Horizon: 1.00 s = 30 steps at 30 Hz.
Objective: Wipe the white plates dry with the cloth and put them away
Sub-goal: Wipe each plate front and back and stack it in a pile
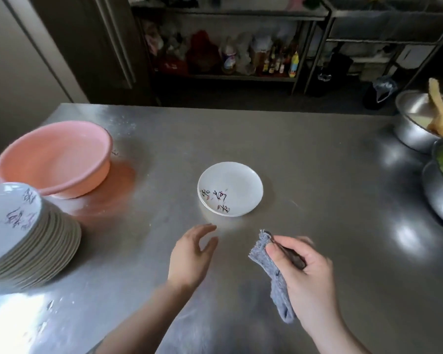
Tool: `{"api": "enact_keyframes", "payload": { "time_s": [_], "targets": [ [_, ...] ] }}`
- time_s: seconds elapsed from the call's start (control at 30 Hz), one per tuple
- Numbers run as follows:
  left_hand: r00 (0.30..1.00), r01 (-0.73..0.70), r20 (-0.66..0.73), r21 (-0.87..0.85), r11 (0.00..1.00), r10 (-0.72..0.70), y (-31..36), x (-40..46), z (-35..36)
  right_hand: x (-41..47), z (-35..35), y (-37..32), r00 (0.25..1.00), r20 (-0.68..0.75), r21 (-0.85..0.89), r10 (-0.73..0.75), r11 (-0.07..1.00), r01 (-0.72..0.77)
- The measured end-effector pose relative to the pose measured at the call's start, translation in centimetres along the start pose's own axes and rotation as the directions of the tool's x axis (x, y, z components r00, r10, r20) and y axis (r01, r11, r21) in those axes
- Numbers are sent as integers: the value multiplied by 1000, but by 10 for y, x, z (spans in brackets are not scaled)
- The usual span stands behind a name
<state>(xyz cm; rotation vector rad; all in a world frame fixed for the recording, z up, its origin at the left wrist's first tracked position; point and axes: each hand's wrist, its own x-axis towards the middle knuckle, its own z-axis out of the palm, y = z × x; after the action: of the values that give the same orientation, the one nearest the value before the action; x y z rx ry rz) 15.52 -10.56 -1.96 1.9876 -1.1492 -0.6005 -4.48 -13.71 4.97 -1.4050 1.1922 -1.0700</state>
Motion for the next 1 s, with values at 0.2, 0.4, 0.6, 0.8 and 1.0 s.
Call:
{"api": "enact_keyframes", "payload": {
  "time_s": [0.2, 0.4, 0.6, 0.8, 1.0],
  "targets": [
    [927, 153, -343, -26, 988, -152, -21, -79, -89, -2, 54, -17, 946, 267, -62, -187, 976, 210],
    [746, 240, -638, -13, 971, -193, -43, -129, -195, -27, 131, -43, 838, 388, -67, -384, 895, 441],
    [590, 423, -713, -126, 897, -378, -102, -131, -274, -57, 200, -62, 782, 391, -49, -485, 838, 544],
    [665, 494, -612, -70, 867, -429, -150, -88, -345, -78, 273, -73, 848, 332, -139, -413, 868, 477],
    [773, 498, -484, 60, 865, -411, -172, -49, -374, -96, 305, -91, 880, 236, -200, -413, 865, 460]
  ]
}}
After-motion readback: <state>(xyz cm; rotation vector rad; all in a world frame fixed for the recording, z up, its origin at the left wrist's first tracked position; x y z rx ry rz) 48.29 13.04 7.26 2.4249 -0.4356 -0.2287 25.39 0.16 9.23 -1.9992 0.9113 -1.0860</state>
